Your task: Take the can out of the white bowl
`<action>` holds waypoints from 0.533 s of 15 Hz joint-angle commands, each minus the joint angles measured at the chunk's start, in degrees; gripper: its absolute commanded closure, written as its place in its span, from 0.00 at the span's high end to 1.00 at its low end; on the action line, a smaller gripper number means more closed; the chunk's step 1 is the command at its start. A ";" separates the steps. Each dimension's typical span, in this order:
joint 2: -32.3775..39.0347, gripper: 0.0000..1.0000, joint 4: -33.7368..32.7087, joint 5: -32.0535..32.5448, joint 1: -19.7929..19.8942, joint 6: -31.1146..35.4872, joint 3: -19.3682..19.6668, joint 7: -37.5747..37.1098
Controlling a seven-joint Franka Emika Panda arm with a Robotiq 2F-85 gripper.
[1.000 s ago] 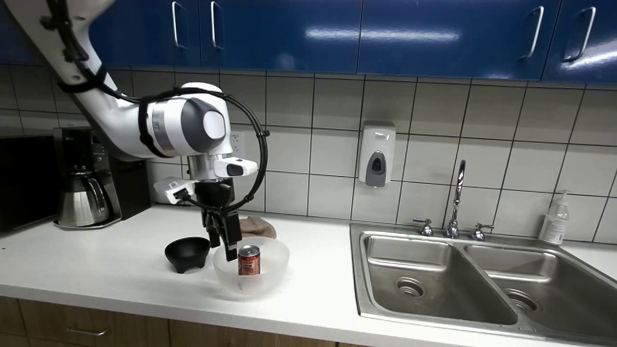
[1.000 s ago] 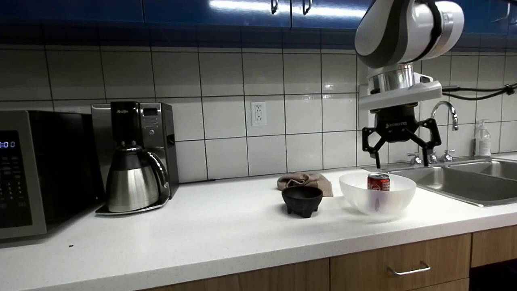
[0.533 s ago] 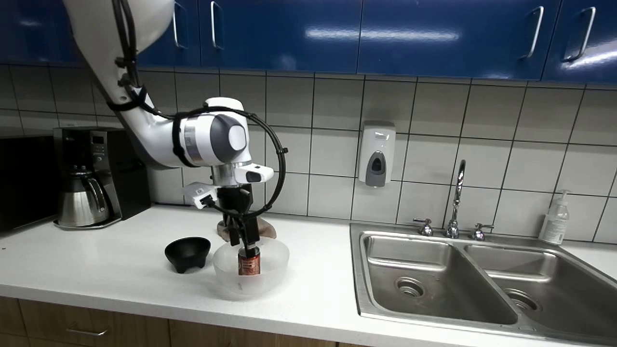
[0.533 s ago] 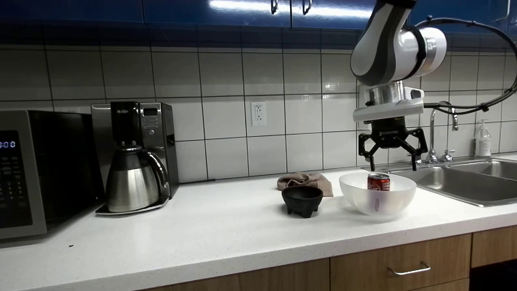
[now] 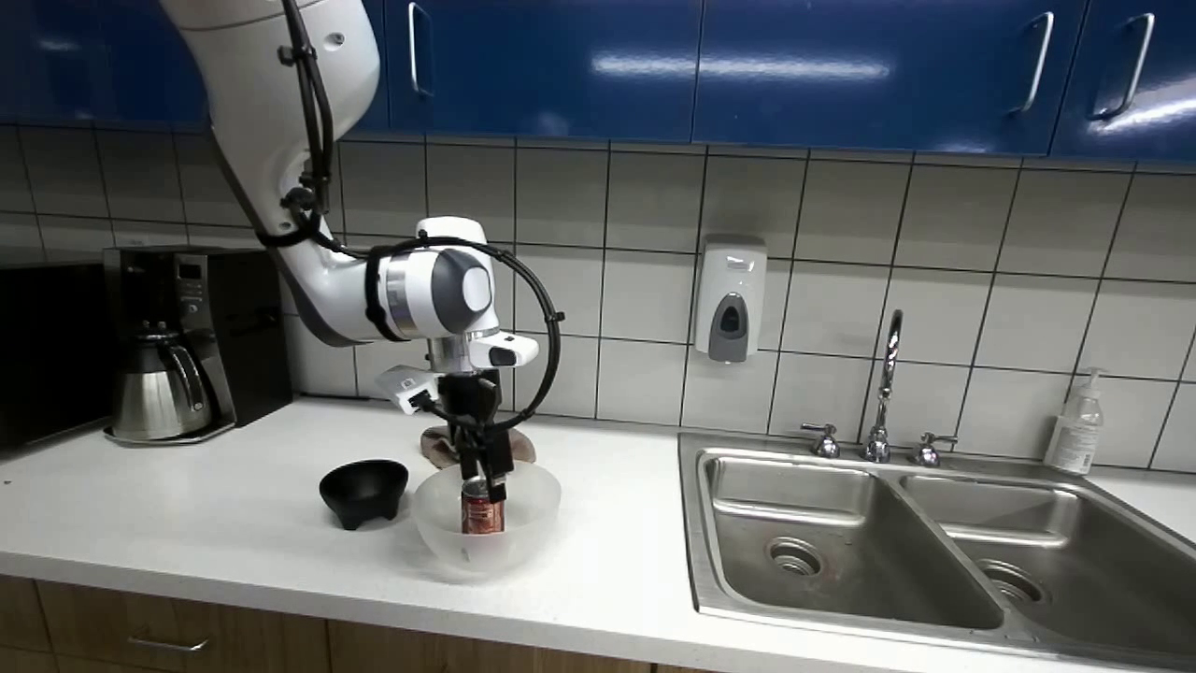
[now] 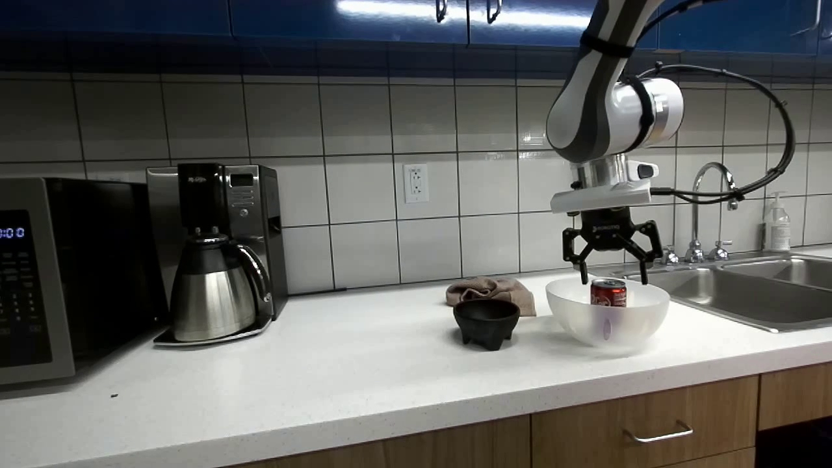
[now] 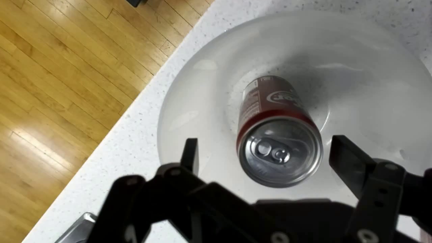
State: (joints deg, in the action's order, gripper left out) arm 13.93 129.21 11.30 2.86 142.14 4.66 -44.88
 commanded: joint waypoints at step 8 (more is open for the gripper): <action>4.36 1.00 -3.50 -3.07 -3.61 0.11 2.55 -0.89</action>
State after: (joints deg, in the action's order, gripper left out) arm 17.35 126.25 9.13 0.43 142.14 6.06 -44.88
